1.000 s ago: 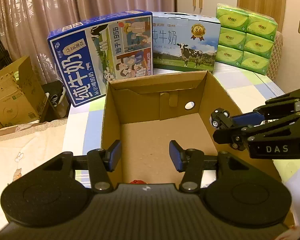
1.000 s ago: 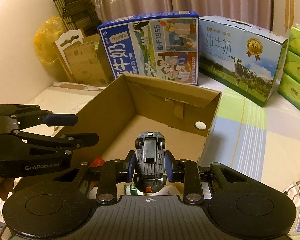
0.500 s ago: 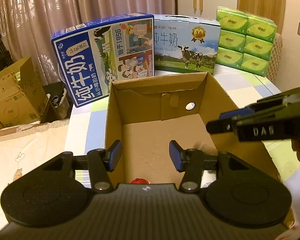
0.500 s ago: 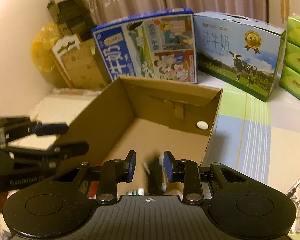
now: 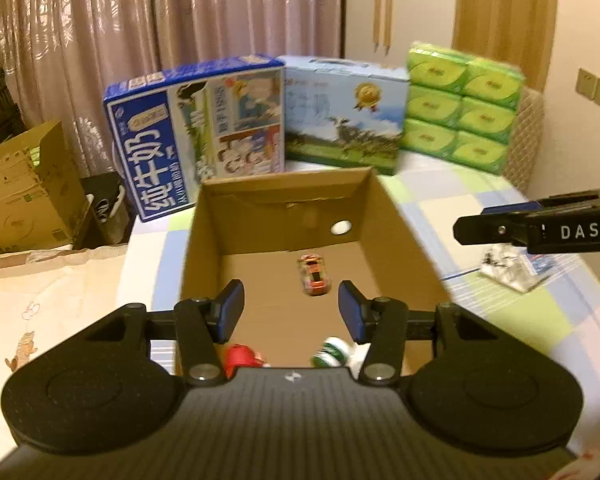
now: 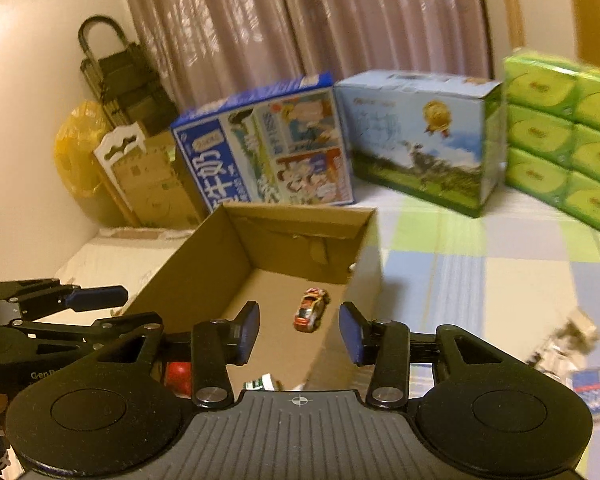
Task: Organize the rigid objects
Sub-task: 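Open the right gripper to drop the black car into the box, then move both tools back toward the wire stand and blue floss box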
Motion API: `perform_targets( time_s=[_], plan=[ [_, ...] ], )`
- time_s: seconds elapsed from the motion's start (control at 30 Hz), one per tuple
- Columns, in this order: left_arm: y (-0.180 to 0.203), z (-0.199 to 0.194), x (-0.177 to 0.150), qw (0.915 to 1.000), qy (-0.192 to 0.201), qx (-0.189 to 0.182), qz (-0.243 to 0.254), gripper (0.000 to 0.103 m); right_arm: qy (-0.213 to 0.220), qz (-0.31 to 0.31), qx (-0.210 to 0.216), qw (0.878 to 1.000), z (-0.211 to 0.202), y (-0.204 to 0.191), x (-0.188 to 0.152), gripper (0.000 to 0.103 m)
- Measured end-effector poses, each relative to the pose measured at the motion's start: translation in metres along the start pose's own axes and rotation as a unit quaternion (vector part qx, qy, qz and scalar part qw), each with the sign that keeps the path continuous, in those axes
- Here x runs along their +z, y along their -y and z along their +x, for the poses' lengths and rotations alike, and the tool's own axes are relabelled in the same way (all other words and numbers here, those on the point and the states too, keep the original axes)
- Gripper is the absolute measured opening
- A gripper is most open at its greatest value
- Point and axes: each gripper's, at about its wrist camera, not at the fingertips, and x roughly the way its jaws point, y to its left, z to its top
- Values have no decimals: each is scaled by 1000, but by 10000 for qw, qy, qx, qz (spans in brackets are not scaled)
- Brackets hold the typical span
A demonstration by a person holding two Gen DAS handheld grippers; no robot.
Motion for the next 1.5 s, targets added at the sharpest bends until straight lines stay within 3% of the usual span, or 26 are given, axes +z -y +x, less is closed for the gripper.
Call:
perform_targets(
  time_s=[0.47,0.67,0.8,0.87,1.03,1.5],
  plan=[
    [88,-77,-10,9980,333,-528,45,49,272,372,-709,9964,-138,40,-60,49],
    [127,-94,-21,9953,428,-864,-18,57,431,496,-1159,9911,-187,61,-93,50],
    [151,-99,-25,9937,485,-1005,-41,70,503,633,-1347,9876,-212,76,-110,52],
    [163,-98,-26,9930,511,-1069,-12,78,516,694,-1418,9861,-220,83,-116,54],
    [190,-86,-28,9926,456,-1122,78,83,555,943,-1587,9812,-231,103,-129,64],
    [244,-6,-29,9929,345,-1126,149,83,568,1320,-1655,9757,-219,163,-139,75]
  ],
)
